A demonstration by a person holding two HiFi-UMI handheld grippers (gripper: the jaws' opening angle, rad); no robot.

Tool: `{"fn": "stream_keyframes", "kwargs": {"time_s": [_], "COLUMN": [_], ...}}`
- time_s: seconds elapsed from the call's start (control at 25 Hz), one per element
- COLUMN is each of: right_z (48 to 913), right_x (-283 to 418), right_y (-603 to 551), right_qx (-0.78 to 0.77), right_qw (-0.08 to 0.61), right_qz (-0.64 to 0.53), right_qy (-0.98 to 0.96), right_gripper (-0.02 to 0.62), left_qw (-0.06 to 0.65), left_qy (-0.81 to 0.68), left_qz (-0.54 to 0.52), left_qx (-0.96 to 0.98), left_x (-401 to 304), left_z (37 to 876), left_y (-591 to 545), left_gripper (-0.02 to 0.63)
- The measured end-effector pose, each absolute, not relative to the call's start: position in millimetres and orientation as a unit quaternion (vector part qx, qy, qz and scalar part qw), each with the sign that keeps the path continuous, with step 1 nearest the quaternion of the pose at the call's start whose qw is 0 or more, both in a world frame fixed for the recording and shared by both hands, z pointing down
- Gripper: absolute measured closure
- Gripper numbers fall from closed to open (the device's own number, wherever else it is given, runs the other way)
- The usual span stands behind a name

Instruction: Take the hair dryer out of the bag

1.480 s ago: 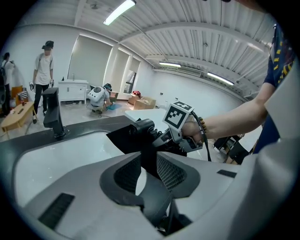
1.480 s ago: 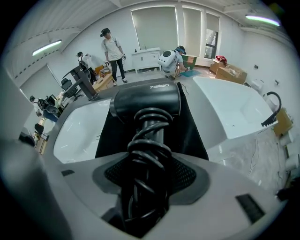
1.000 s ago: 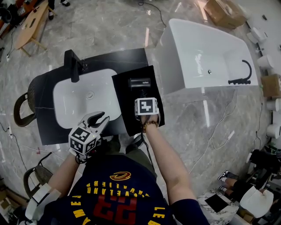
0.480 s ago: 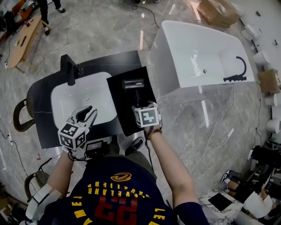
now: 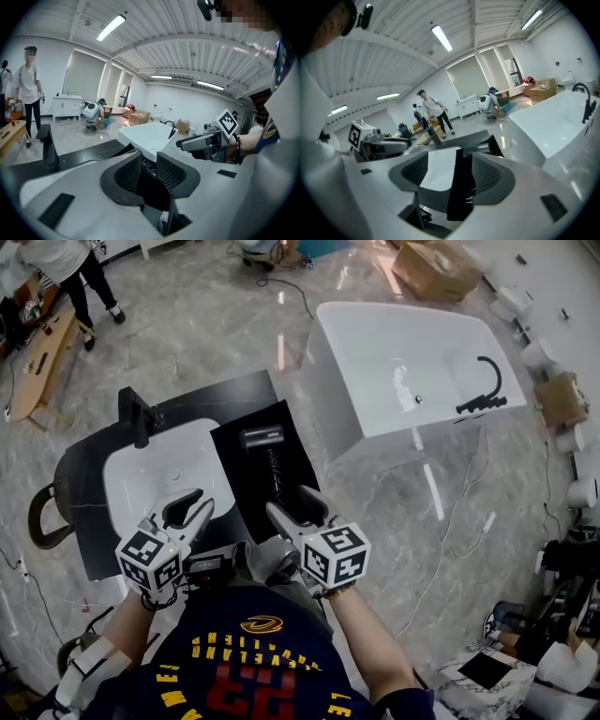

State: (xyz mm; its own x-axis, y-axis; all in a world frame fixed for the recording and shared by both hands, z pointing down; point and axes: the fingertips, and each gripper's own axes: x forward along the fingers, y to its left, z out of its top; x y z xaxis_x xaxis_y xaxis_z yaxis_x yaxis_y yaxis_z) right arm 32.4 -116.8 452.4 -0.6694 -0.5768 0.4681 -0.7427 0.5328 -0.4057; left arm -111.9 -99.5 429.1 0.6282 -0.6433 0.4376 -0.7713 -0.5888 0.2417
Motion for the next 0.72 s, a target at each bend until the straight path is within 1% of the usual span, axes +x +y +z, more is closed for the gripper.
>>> {"fn": "stream_keyframes", "kwargs": {"time_s": [0.04, 0.12, 0.2, 0.32, 0.36, 0.44, 0.56, 0.72], "right_z": [437, 408, 379, 336, 323, 303, 290, 298], "right_x": [30, 30, 34, 39, 40, 43, 52, 61], "right_y": [-109, -97, -92, -89, -88, -88, -90, -85], "right_qx": [0.37, 0.362, 0.37, 0.385, 0.387, 0.391, 0.416, 0.455], "right_qw": [0.118, 0.086, 0.059, 0.024, 0.016, 0.004, -0.008, -0.008], "right_qz": [0.291, 0.274, 0.255, 0.22, 0.21, 0.193, 0.181, 0.167], "right_qy": [-0.874, -0.887, -0.892, -0.896, -0.898, -0.9, -0.891, -0.875], "right_gripper": [0.296, 0.361, 0.406, 0.537, 0.562, 0.585, 0.586, 0.586], "left_qw": [0.204, 0.197, 0.194, 0.188, 0.186, 0.187, 0.197, 0.185], "left_qy": [-0.392, -0.37, -0.348, -0.319, -0.312, -0.301, -0.293, -0.294], "left_qz": [0.145, 0.121, 0.091, 0.047, 0.034, 0.007, -0.034, -0.034], "left_qx": [0.885, 0.9, 0.913, 0.928, 0.931, 0.935, 0.935, 0.937], "left_x": [-99, -75, -54, -29, -22, -12, -2, 5], "left_z": [418, 395, 372, 335, 323, 301, 275, 273], "left_y": [-97, -92, -86, -80, -79, -78, -76, -75], "left_gripper": [0.503, 0.503, 0.503, 0.503, 0.505, 0.505, 0.505, 0.505]}}
